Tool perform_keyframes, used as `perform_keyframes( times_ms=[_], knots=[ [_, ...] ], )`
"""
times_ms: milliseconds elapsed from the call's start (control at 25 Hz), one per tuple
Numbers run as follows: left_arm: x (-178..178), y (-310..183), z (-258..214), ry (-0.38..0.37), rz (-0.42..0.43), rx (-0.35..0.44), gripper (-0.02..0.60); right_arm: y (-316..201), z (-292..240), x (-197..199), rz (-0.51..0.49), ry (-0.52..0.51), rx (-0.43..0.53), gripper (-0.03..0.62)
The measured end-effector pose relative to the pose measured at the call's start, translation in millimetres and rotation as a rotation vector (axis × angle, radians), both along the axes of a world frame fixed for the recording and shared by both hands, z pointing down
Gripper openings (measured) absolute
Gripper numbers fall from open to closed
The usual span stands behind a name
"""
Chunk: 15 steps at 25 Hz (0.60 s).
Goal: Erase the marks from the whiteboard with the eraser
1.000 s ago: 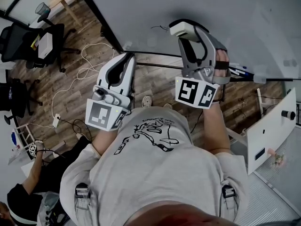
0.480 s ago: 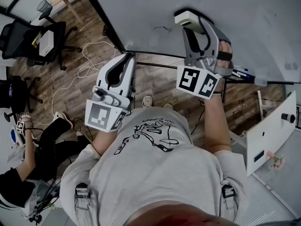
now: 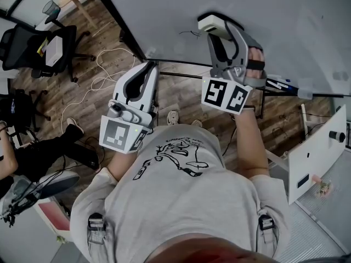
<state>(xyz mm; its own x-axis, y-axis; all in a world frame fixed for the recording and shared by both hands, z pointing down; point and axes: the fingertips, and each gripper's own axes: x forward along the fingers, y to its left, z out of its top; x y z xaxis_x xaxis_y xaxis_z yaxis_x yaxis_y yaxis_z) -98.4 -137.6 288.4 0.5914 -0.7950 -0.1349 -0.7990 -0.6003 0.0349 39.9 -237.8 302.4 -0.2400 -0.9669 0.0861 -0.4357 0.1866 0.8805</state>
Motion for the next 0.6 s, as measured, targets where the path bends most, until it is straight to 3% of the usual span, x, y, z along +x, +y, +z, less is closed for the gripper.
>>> perform_keyframes(
  times_ms=[600],
  knots=[
    [-0.3,-0.1,-0.1,-0.001,-0.008,-0.005,0.038,-1.2,24.9,-14.0,-0.028,-0.001,-0.015,0.238]
  ],
)
